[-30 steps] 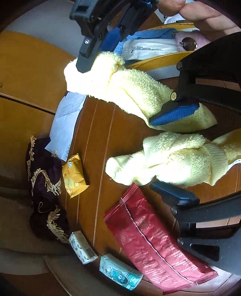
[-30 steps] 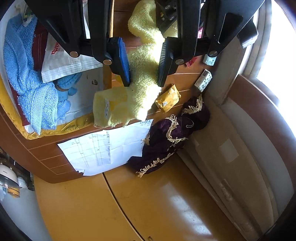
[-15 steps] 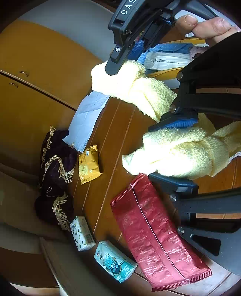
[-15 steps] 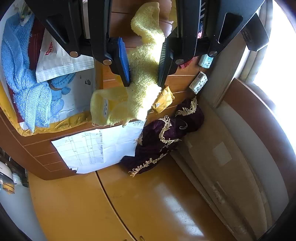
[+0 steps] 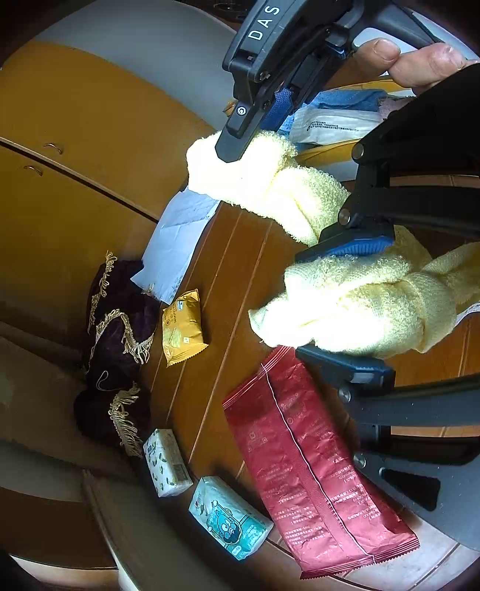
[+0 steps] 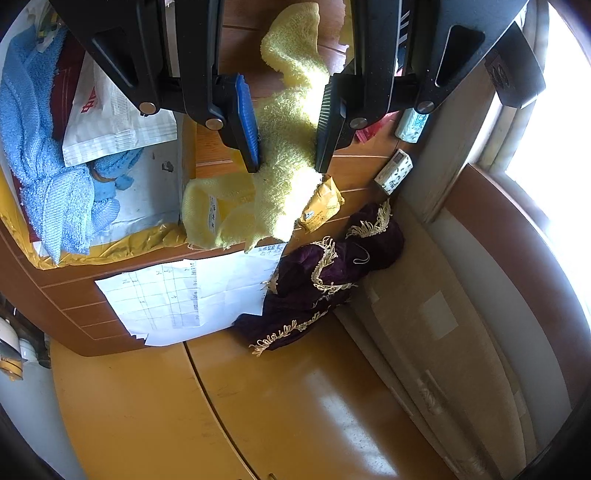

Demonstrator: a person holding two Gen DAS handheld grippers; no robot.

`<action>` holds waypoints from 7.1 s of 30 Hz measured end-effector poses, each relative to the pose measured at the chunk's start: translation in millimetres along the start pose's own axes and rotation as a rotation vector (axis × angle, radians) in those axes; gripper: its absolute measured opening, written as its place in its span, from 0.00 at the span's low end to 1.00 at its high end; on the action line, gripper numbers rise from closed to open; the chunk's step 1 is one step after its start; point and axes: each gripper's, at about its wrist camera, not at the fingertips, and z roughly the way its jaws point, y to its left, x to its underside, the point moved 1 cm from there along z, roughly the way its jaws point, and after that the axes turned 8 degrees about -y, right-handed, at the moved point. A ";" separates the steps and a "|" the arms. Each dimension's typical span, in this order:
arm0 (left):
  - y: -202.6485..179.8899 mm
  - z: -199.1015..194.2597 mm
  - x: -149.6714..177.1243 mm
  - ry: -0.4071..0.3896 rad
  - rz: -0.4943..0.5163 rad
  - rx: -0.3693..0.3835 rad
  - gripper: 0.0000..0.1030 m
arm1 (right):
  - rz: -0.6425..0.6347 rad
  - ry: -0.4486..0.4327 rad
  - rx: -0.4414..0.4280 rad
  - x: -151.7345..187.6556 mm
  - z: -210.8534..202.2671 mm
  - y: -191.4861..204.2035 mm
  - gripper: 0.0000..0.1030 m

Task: Organize soft objects
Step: 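Carry both yellow towels over the box and lower them in, then open both tools to release the yellow towels into the box, then move both open tools back over the red foil bag, then grasp the red foil bag with the left tool while the right tool moves to the gold packet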

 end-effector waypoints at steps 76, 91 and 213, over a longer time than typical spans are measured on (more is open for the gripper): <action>-107.8 19.6 -58.5 0.102 0.011 0.364 0.78 | -0.059 -0.089 0.004 -52.1 -81.5 -58.2 0.68; 78.0 -51.7 -12.7 -0.018 -0.183 0.043 0.78 | -0.071 -0.074 -0.248 -47.1 -88.4 -25.4 0.69; 112.2 -40.1 -14.6 -0.109 -0.279 -0.008 0.59 | 0.004 0.333 0.027 -8.9 92.0 86.7 0.69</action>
